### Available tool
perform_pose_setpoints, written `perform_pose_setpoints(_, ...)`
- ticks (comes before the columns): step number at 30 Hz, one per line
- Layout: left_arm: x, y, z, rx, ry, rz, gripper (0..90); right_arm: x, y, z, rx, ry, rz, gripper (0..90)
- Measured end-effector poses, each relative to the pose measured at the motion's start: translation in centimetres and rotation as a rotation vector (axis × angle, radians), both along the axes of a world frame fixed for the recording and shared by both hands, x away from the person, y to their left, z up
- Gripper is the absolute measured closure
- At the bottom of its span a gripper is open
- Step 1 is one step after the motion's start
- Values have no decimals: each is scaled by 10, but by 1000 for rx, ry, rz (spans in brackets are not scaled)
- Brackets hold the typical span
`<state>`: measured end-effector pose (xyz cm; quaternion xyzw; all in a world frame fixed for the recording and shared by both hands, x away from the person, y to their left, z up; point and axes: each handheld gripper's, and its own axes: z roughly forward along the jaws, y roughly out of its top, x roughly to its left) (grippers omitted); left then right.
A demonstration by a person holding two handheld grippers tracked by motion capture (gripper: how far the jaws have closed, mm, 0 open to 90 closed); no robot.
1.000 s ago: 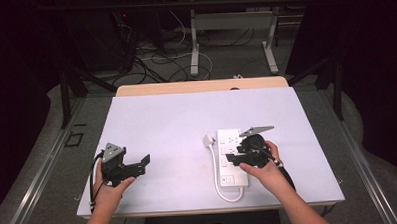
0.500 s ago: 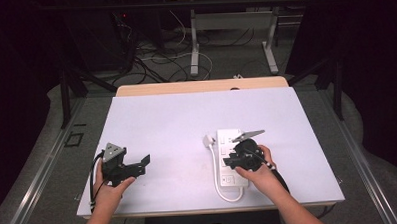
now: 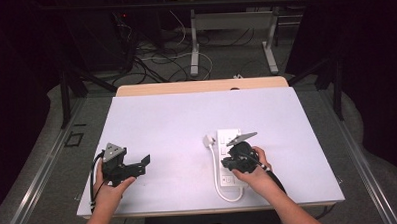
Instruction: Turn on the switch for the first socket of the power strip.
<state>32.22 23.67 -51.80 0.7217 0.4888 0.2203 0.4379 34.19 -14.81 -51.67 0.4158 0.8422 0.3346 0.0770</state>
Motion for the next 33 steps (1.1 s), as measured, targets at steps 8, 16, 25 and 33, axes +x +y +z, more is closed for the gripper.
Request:
perform_pose_setpoints(8, 0, 0, 0, -1, 1, 1, 56, 0, 5, -3, -15, -11, 19, 878)
perform_pose_setpoints(16, 0, 0, 0, 0, 1, 1, 57, 1, 6, -6, -32, -8, 35, 900)
perform_pose_setpoints(25, 0, 1, 0, -4, 0, 2, 59, 1, 6, -7, -36, 12, 48, 900)
perform_pose_setpoints(33, 0, 1, 0, -4, 1, 2, 59, 1, 5, -6, -32, 7, 41, 896)
